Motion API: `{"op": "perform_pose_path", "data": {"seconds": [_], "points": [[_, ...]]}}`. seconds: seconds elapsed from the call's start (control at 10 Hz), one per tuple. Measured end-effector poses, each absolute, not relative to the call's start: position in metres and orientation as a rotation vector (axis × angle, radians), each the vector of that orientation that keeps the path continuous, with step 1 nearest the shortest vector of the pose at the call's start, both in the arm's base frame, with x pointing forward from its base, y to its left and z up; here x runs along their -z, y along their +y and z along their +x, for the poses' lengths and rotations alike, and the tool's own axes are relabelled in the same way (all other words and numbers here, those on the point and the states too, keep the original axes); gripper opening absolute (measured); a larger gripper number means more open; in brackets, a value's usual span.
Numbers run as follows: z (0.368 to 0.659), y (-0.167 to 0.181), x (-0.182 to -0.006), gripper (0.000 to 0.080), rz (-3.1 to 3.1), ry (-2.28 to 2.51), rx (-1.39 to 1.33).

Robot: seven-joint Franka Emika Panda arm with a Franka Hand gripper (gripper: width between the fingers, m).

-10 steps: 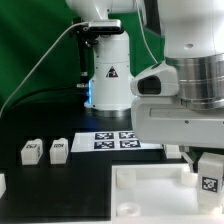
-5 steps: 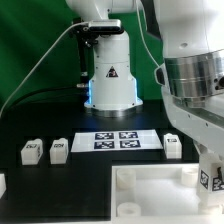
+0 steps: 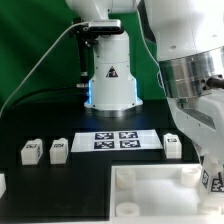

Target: Assemble one leg

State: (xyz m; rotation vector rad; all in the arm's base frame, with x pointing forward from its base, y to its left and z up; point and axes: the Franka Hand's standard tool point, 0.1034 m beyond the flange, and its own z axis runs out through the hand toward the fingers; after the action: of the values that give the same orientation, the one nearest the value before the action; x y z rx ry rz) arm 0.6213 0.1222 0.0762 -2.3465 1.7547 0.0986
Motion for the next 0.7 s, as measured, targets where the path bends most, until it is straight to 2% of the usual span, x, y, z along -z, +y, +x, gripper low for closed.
{"op": "perform_pose_path", "data": {"seconds": [0.1, 0.2, 0.5, 0.7], "points": [[0.619, 0.123, -0.078, 0.0622, -2.55, 1.5, -0.095], [0.618, 0.127, -0.081, 0.0641, -2.737, 1.265, -0.073], [0.619, 0.126, -0.08, 0.0648, -2.896, 0.833, -0.029], [0.622, 0.115, -0.08, 0.0649, -3.036, 0.259, 0.022]]}}
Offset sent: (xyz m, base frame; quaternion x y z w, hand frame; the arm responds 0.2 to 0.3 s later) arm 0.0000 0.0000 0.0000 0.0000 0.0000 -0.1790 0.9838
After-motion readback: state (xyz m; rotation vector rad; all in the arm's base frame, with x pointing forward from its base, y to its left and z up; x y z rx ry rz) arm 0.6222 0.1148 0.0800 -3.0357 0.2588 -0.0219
